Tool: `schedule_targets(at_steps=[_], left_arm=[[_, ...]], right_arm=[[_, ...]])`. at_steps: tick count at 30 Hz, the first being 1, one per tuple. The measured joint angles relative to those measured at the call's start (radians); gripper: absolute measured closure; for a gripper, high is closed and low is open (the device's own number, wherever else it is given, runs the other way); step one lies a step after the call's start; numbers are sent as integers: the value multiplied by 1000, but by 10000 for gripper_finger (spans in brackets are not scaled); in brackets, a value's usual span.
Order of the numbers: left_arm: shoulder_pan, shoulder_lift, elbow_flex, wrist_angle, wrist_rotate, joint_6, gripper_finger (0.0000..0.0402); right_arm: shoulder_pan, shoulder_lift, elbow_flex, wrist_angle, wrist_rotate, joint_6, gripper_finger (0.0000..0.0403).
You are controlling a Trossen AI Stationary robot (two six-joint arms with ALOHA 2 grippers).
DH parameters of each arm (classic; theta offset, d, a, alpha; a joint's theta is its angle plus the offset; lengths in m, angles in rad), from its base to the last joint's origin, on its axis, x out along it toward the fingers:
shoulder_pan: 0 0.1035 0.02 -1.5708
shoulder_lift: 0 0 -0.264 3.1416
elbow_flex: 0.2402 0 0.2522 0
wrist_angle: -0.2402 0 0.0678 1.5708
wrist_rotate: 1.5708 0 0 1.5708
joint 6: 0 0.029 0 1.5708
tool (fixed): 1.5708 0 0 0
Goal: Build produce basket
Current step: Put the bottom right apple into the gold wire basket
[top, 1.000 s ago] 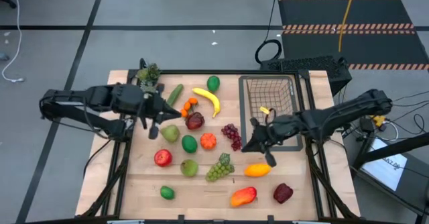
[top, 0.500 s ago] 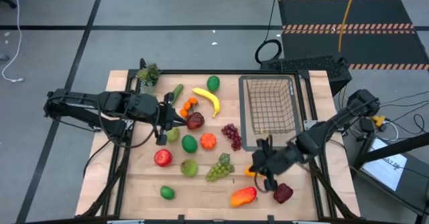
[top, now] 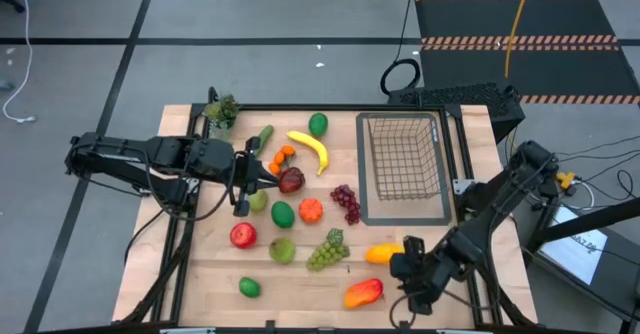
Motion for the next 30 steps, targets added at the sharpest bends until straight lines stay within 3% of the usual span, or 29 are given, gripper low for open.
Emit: schedule_targets(at_steps=[6,17,21,24,30], left_arm=[[0,0,0,0,0,-15,371],[0,0,1,0,-43,-49,371],[0,0,1,0,-43,-51,371],[0,0,1,0,-44,-51,371],[0,0,1,0,-47,-56,371]], right_arm=[[42,7,0,-45,-14,-6,217],[74,31,0,-84,-16,-193,108],[74,45,0,-84,-67,-193,75],[79,61,0,-84,-72,-194,58],[79,129,0,-103,-199,-256,49]])
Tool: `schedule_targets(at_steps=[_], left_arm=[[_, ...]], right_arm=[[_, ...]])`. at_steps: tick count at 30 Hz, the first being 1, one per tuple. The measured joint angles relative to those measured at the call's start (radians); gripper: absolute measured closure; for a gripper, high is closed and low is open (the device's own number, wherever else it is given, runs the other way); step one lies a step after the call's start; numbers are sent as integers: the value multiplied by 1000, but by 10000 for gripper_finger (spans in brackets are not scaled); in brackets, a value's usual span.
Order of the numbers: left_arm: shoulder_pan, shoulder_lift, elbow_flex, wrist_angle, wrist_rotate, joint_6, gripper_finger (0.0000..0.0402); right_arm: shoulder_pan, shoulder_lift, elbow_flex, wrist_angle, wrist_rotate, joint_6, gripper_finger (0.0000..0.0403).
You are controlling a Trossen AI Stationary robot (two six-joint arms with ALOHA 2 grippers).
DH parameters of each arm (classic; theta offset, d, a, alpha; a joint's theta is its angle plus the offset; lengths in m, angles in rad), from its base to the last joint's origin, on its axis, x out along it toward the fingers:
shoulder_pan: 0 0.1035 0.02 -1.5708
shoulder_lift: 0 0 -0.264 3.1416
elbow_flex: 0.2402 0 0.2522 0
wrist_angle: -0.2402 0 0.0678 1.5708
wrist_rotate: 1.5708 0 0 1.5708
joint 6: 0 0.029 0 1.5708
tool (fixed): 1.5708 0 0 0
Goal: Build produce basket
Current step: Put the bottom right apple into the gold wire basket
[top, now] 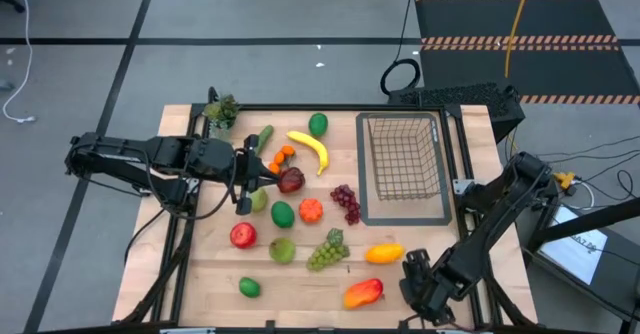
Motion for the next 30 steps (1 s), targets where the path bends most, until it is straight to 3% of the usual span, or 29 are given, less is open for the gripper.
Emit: schedule_targets(at_steps=[8,24,30], left_arm=[[0,0,0,0,-6,-8,371],[0,0,0,0,-6,-4,371],[0,0,0,0,-6,-4,371]], right_arm=[[-3,49,0,-68,-19,-119,49],[-12,64,0,-69,31,-192,48],[-17,116,0,-52,-24,-220,48]])
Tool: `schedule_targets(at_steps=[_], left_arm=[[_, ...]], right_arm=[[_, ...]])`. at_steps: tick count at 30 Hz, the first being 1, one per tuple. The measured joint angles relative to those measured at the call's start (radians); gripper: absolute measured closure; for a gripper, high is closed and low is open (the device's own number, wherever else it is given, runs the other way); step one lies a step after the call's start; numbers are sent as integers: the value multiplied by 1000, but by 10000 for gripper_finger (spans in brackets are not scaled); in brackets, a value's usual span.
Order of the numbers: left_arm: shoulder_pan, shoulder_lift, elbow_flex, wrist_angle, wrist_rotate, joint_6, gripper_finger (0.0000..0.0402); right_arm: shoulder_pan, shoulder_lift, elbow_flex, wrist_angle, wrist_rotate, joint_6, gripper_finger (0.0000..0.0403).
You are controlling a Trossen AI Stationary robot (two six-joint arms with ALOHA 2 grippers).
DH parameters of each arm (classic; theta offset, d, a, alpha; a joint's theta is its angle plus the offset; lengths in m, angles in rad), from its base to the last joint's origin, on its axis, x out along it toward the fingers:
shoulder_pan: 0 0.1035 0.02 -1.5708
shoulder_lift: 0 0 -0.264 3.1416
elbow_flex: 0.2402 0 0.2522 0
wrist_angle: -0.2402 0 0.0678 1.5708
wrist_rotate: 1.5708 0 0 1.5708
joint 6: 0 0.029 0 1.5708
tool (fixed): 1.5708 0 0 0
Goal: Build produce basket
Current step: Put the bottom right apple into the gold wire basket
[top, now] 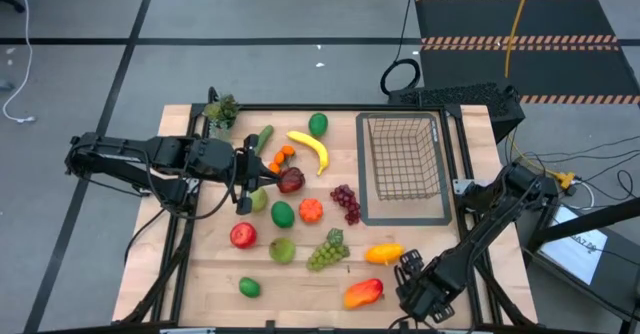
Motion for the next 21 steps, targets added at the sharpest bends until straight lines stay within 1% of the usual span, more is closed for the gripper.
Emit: schedule_targets(at_steps=[7,17,21], left_arm=[[0,0,0,0,0,-1,371],[0,0,0,0,0,-3,371],[0,0,0,0,0,-3,371]], right_arm=[[1,28,0,0,-18,-6,52],[1,49,0,3,-49,-13,100],[-5,49,0,10,-51,18,110]])
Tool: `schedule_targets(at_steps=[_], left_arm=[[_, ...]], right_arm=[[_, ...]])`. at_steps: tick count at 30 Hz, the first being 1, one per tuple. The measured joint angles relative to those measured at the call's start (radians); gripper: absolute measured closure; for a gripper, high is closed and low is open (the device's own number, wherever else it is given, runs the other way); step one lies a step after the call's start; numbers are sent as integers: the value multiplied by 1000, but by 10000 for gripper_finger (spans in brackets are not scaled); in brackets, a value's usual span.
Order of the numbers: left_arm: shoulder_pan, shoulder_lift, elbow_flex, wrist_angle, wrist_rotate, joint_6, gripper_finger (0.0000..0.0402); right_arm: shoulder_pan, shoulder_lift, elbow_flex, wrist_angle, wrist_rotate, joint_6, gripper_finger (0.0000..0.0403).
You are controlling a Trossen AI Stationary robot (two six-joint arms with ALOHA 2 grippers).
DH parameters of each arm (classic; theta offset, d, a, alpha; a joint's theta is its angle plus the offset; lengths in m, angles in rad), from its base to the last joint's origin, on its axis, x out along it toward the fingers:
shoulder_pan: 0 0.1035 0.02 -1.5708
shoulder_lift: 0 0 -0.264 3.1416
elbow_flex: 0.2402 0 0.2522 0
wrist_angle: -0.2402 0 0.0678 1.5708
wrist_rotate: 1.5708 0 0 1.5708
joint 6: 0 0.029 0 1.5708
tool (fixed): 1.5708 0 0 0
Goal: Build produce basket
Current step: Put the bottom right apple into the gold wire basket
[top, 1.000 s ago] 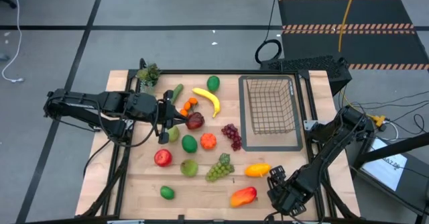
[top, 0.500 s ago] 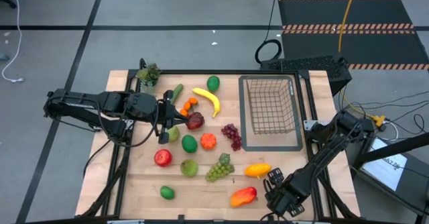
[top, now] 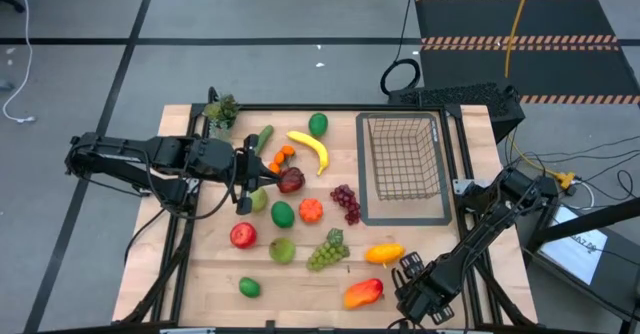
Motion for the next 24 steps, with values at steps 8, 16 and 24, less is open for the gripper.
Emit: schedule_targets(at_steps=[8,16,24], left_arm=[[0,0,0,0,0,0,371],[0,0,0,0,0,3,371],[-1,6,0,0,0,3,371]], right_arm=[[-54,-62,0,97,-2,216,112],[-153,-183,0,236,0,496,112],[-282,-275,0,286,52,505,113]])
